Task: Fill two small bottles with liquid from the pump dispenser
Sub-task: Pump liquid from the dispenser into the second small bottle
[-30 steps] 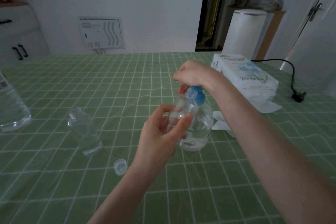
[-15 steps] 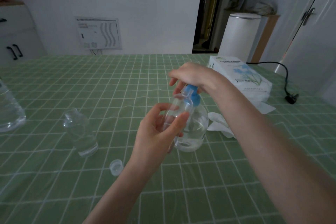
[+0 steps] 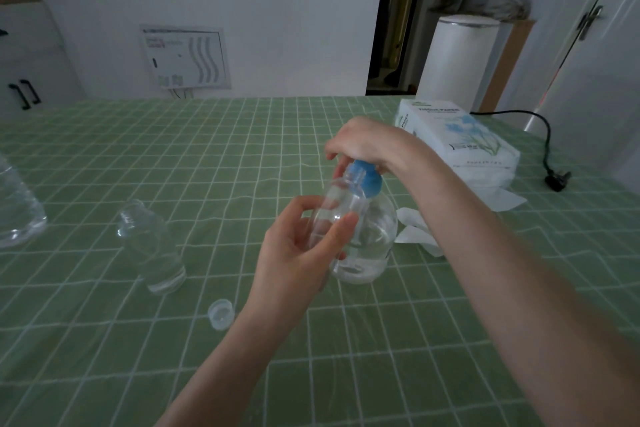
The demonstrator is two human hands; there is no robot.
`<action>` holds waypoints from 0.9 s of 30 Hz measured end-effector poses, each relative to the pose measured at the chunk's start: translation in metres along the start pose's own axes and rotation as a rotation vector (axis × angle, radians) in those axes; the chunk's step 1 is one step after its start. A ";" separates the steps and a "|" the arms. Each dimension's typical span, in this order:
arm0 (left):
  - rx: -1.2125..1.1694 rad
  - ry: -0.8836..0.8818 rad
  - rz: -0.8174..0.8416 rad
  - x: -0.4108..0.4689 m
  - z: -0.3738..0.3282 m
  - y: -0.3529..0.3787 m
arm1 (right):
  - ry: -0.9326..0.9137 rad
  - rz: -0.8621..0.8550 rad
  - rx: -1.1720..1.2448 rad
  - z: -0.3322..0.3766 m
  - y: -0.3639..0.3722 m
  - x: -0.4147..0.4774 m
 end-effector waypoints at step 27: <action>-0.007 0.016 0.012 0.001 -0.003 0.001 | -0.031 -0.007 -0.022 0.005 -0.004 -0.001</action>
Point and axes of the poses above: each hand's wrist, its own x-axis towards the middle knuckle, its own y-axis out of the palm, z = x × y, the point moved 6 cm from there along x, towards the middle knuckle, and after that the axes turned 13 degrees about -x, right-handed, at the moved point
